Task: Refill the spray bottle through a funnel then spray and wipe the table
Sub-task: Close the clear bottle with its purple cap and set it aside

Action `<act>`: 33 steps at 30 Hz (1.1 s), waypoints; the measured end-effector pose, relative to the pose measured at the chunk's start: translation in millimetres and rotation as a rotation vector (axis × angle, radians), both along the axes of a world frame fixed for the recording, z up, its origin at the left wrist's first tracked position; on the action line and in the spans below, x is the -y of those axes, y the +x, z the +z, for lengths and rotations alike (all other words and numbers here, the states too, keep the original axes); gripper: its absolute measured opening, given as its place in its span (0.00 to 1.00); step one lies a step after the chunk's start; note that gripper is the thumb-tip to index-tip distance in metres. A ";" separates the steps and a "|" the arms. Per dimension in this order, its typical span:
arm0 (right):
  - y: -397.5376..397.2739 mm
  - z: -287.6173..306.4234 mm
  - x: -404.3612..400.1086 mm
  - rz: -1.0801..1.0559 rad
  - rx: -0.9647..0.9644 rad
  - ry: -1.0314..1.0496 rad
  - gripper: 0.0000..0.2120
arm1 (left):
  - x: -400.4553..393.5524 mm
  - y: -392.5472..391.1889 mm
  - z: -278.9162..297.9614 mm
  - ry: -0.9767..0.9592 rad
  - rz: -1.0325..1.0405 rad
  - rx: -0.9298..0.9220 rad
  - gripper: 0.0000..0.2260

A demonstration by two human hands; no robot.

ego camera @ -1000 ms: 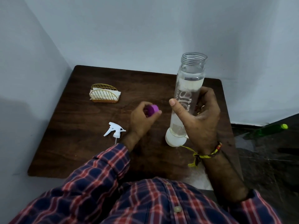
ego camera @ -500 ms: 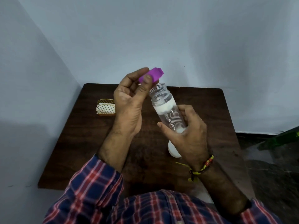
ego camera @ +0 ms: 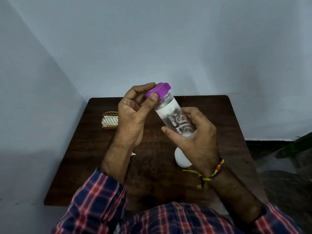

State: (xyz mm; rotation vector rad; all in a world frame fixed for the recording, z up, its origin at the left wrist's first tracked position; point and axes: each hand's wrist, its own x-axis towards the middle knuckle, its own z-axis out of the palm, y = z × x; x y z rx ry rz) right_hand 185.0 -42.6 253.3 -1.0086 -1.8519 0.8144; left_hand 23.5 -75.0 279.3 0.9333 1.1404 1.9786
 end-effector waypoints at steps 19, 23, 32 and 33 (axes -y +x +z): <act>-5.4 6.5 7.4 0.007 -0.181 -0.095 0.25 | -14.3 17.3 23.8 0.025 0.073 -0.125 0.10; -4.8 11.8 7.1 0.083 -0.224 -0.142 0.24 | -15.5 10.7 23.3 0.071 -0.014 -0.021 0.16; -8.6 12.1 7.8 0.287 -0.351 -0.346 0.18 | -19.0 -4.5 25.7 0.062 -0.131 -0.017 0.17; -13.0 11.8 9.4 0.234 -0.319 -0.288 0.20 | -19.2 -4.5 28.6 0.055 -0.060 -0.030 0.17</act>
